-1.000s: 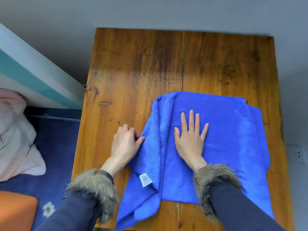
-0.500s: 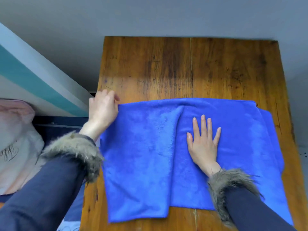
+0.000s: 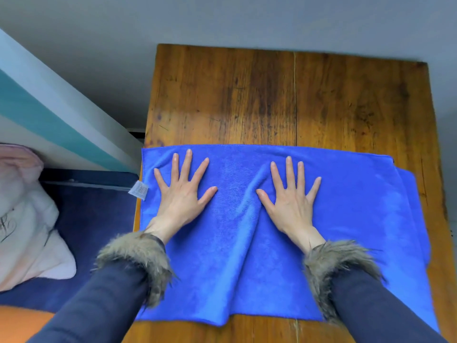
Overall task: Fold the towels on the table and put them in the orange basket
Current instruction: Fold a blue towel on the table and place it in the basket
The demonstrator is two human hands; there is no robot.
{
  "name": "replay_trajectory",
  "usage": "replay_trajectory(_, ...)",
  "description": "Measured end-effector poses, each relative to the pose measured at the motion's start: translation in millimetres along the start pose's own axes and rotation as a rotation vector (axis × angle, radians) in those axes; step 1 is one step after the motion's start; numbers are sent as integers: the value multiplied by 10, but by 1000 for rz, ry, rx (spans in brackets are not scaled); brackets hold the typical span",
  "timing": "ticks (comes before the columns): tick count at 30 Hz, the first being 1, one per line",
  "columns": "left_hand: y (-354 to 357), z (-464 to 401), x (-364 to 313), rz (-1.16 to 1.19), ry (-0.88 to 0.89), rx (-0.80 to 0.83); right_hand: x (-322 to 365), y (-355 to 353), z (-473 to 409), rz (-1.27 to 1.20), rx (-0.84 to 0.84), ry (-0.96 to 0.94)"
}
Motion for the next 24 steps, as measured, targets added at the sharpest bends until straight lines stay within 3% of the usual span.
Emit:
replay_trajectory(8, -199, -298, 124, -36, 94, -3, 4, -3, -101, 15, -19, -54)
replay_trajectory(12, -102, -74, -151, -12, 153, -111, -18, -32, -55, -70, -73, -66)
replay_trajectory(15, 140, 98, -375, -56, 207, -105, -79, -61, 21, -109, -126, -40)
replay_trajectory(19, 292, 122, -428, -119, 162, -93, -335, 66, 190, -80, -122, -8)
replay_trajectory(24, 271, 116, -421, -131, 129, -70, -589, 154, 164, -19, -112, -111)
Point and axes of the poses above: each hand's wrist, its own z-axis away from the middle knuckle, its own y-axis out of the palm, x = y × z, the point moved 5 cm from there along -z, towards the middle knuckle, and after that the axes turned 10 degrees about z, right-handed, at the moved point
